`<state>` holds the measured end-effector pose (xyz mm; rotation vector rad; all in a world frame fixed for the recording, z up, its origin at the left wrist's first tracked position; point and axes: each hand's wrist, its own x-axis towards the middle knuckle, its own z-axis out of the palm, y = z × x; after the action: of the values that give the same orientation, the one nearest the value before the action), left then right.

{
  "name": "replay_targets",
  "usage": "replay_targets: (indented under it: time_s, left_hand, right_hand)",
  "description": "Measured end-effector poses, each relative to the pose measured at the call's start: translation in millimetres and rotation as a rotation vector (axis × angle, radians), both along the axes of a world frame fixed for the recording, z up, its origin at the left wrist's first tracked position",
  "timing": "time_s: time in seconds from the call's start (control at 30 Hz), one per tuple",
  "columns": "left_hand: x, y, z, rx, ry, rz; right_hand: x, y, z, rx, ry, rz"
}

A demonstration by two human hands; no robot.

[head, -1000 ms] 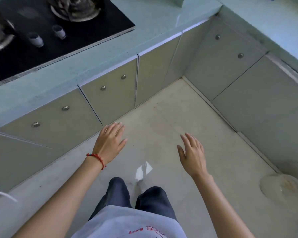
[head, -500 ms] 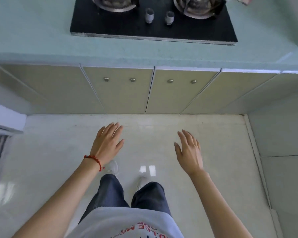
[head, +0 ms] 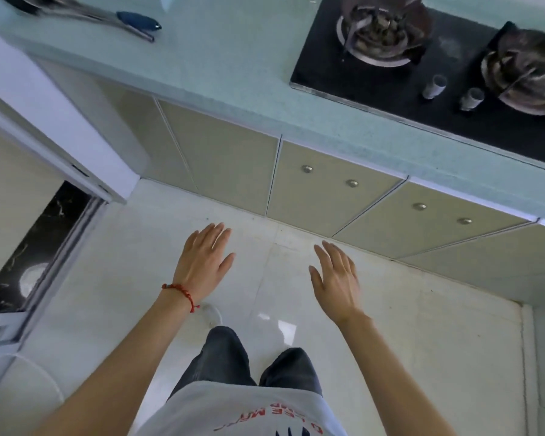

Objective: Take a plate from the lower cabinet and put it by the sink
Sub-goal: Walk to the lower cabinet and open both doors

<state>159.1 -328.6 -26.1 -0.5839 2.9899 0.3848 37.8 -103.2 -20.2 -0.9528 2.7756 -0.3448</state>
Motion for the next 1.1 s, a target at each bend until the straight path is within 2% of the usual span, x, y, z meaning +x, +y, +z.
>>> replay_targets:
  time_s: [0.47, 1.0, 1.1]
  left_hand:
    - [4.7, -182.2, -5.2, 0.021, -0.055, 0.11]
    - [-59.8, -278.0, -5.3, 0.076, -0.083, 0.221]
    - [-68.8, -294.6, -8.5, 0.108, -0.056, 0.236]
  right_hand:
    - [-6.6, -203.7, -5.3, -0.011, -0.07, 0.093]
    - [-76.5, -336.1, -13.7, -0.106, -0.155, 0.144]
    - [-80.0, -356.5, -17.1, -0.132, -0.232, 0.111]
